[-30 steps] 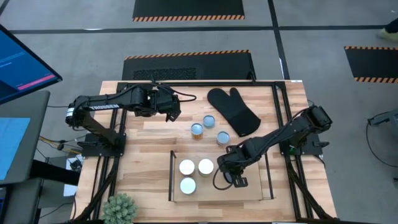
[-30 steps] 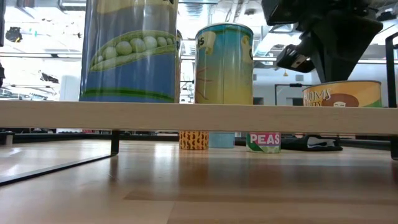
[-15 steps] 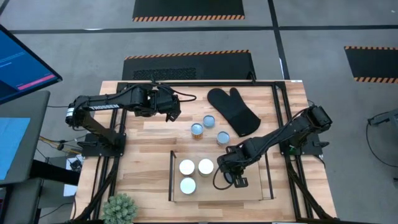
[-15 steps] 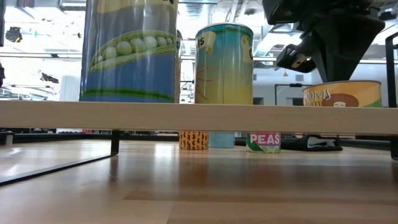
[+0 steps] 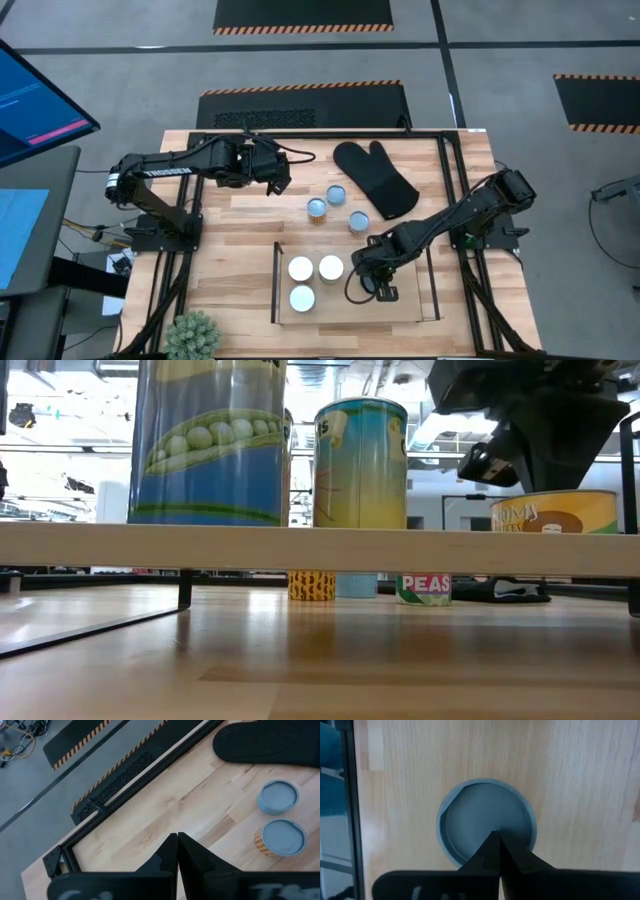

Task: Pick and place cans onto a shelf
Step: Adjust the canned mushroom on the shelf

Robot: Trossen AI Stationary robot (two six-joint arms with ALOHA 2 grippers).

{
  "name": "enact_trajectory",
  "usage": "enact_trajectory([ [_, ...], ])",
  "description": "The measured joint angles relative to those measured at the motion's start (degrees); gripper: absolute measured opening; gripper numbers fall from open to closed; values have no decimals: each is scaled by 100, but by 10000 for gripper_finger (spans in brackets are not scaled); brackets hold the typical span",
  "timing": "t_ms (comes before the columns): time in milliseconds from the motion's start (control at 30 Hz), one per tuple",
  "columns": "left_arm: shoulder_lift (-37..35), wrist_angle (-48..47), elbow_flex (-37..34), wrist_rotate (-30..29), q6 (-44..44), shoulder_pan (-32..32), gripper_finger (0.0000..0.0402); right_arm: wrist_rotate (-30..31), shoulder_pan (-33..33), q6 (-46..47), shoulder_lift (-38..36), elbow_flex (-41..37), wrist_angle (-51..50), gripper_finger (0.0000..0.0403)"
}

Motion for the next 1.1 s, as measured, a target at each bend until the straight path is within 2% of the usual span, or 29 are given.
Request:
enact_trajectory([
  [400, 0, 4, 0, 0, 11, -2, 0, -21, -45, 274, -94, -24, -477, 19],
  [700, 0, 108, 2, -2, 159, -1, 0, 282, -269, 259, -243, -39, -1495, 23],
  [1100, -2, 122, 2, -4, 191, -1, 0, 284, -290, 152, -243, -35, -1944, 23],
])
